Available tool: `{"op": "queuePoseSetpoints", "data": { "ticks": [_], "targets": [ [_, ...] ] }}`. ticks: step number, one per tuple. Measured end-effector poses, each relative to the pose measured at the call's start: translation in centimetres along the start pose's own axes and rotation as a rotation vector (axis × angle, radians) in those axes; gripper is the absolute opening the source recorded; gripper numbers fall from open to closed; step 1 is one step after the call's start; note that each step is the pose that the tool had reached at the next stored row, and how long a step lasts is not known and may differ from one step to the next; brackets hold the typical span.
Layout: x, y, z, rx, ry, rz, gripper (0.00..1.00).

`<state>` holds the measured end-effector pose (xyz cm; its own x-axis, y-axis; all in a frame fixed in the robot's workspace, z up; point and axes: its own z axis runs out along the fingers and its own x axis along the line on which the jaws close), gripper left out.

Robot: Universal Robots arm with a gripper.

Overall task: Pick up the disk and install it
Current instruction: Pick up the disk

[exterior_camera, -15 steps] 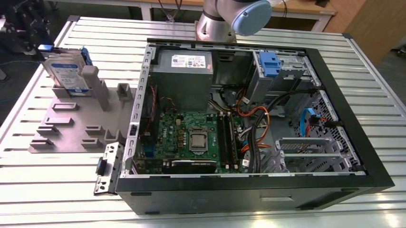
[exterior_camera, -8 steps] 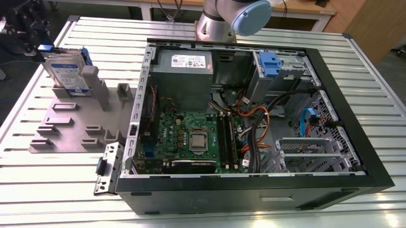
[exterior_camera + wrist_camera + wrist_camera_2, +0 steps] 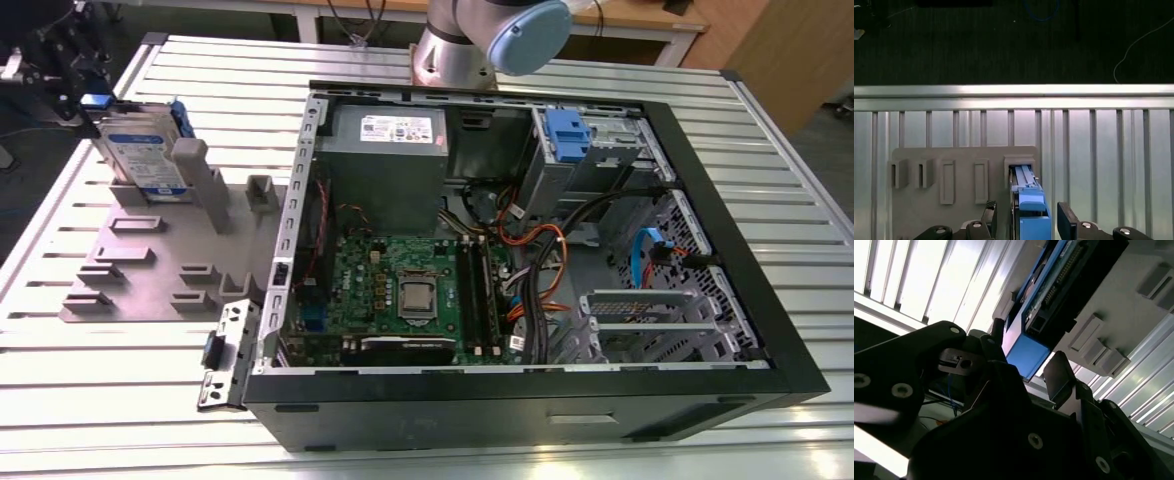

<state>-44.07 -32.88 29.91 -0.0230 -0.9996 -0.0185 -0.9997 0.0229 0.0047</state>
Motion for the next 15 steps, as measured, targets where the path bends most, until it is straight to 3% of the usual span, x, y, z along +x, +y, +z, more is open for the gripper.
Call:
{"op": "queuePoseSetpoints", "data": {
  "ticks": [4,5,9,15],
  "targets": [
    [0.01,0.00,0.34,-0.0003,-0.0013,0.000,0.58],
    [-0.01,0.00,0.35,-0.0004,-0.0014,0.000,0.51],
    [-0.51,0.01,0.43,-0.0001,-0.0016,0.003,0.51],
    [-0.58,0.01,0.49,-0.0001,-0.0015,0.008,0.51]
  ]
}}
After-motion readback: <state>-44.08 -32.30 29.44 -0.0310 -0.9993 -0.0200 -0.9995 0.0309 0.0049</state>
